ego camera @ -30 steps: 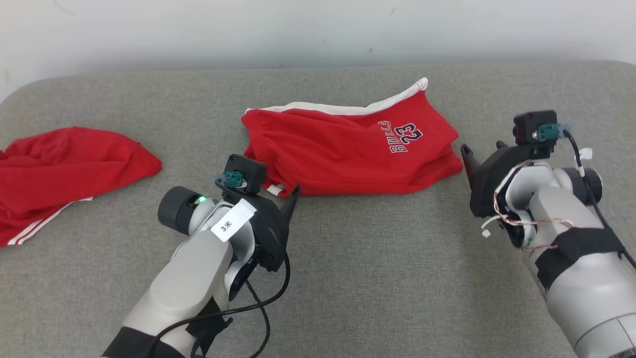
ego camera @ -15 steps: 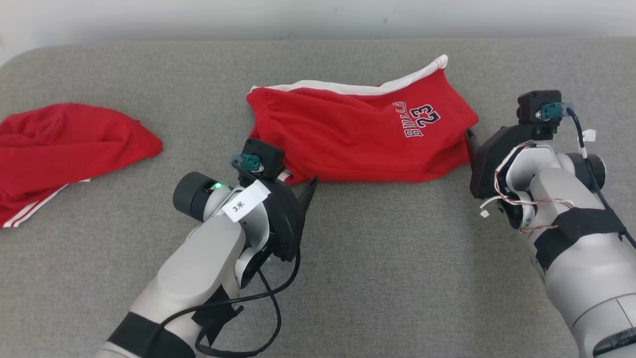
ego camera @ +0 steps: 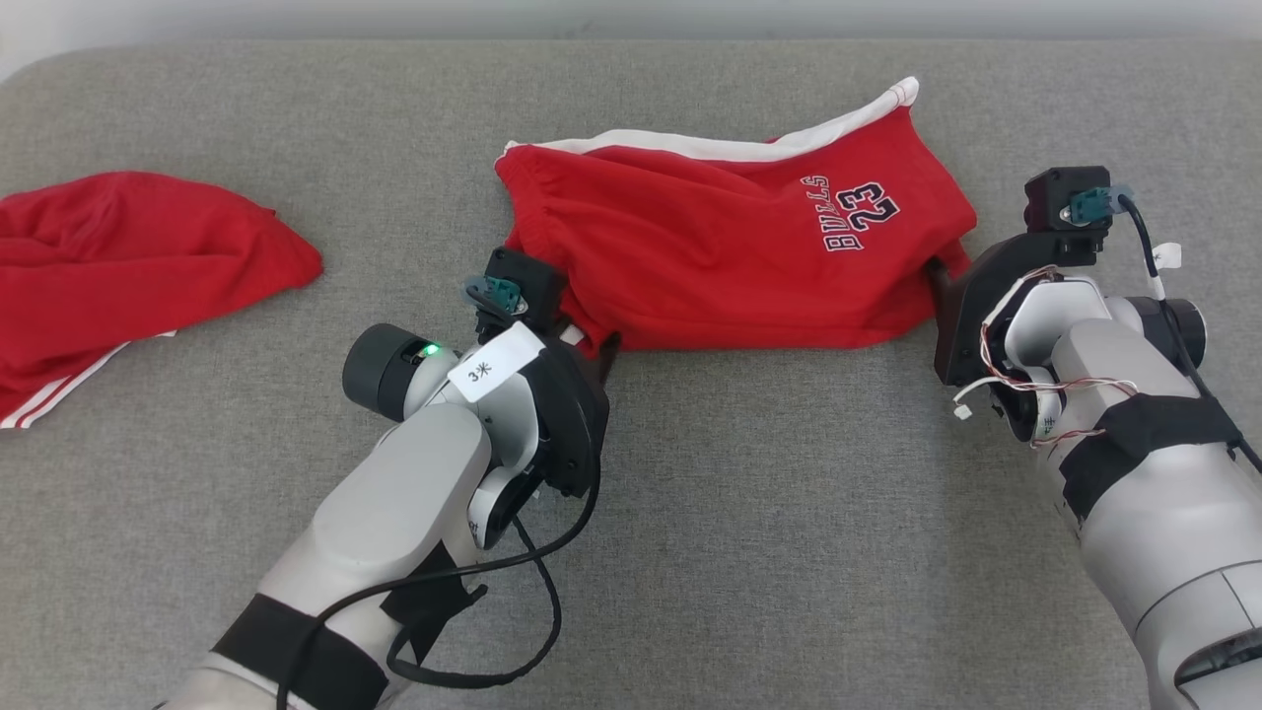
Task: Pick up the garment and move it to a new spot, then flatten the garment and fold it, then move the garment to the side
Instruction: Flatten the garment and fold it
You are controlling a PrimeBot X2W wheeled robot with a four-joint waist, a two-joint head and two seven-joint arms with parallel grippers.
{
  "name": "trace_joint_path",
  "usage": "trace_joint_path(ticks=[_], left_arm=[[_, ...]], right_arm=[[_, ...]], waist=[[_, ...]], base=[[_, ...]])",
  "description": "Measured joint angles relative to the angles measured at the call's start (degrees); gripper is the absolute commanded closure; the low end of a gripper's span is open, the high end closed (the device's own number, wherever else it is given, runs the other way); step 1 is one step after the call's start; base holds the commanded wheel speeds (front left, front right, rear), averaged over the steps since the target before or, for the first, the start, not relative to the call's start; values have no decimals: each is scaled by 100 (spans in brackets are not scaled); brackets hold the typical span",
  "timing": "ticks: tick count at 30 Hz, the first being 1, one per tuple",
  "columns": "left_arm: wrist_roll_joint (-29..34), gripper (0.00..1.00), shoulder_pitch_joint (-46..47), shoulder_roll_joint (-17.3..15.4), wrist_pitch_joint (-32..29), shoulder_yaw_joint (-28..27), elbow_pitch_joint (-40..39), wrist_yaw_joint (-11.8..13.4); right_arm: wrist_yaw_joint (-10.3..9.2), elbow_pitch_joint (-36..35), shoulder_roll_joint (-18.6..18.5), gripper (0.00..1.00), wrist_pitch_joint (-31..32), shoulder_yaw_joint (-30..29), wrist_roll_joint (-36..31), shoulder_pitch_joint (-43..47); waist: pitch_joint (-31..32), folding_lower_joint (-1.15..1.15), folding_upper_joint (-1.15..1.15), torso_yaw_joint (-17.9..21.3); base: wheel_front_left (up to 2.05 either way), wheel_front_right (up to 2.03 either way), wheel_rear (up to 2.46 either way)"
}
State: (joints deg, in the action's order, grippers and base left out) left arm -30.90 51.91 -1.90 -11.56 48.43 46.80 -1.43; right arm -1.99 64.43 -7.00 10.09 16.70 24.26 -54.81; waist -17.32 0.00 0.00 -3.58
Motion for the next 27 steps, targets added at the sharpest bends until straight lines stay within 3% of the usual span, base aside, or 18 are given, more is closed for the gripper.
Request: trace_joint_path(ticks=[2,9,10,11,12,13,14,15,16,27], left_arm=[[-42,0,23,-2,-1,13,-1,47],[-256,0,35,2,1,48,45,94],[-281,10,35,5,3,53,64,93],[-287,33,34,2,3,59,87,92],[-298,61,31,1,3,58,97,91],[-343,69,31,1,8,60,93,86],[-364,90,31,-1,9,73,86,80],[-387,100,31,-1,10,92,69,34],[-414,100,31,-1,31,113,52,33],[-691,100,27,1,277,43,274,-142]], right_arm=[[0,14,-1,0,0,-7,0,-20],[51,178,-2,0,0,-30,11,-118],[54,212,0,9,0,-31,15,-116],[56,232,4,26,4,-32,38,-115],[56,255,10,50,35,-32,44,-117],[57,274,21,54,51,-31,44,-118],[57,294,37,63,52,-30,45,-118],[66,320,48,86,53,-29,45,-118],[86,347,51,100,55,-26,45,-118],[151,533,78,100,-15,-120,175,-76]], waist=[[-25,0,0,-14],[-55,0,0,-118],[-49,0,0,-130],[-40,0,0,-140],[-35,0,0,-150],[-31,0,0,-156],[-28,0,0,-159],[-25,0,0,-161],[-21,0,0,-161],[160,0,0,-93]], base=[[0,0,0],[0,0,0],[0,0,0],[0,0,0],[0,0,0],[0,0,0],[0,0,0],[0,0,0],[0,0,0],[0,0,0]])
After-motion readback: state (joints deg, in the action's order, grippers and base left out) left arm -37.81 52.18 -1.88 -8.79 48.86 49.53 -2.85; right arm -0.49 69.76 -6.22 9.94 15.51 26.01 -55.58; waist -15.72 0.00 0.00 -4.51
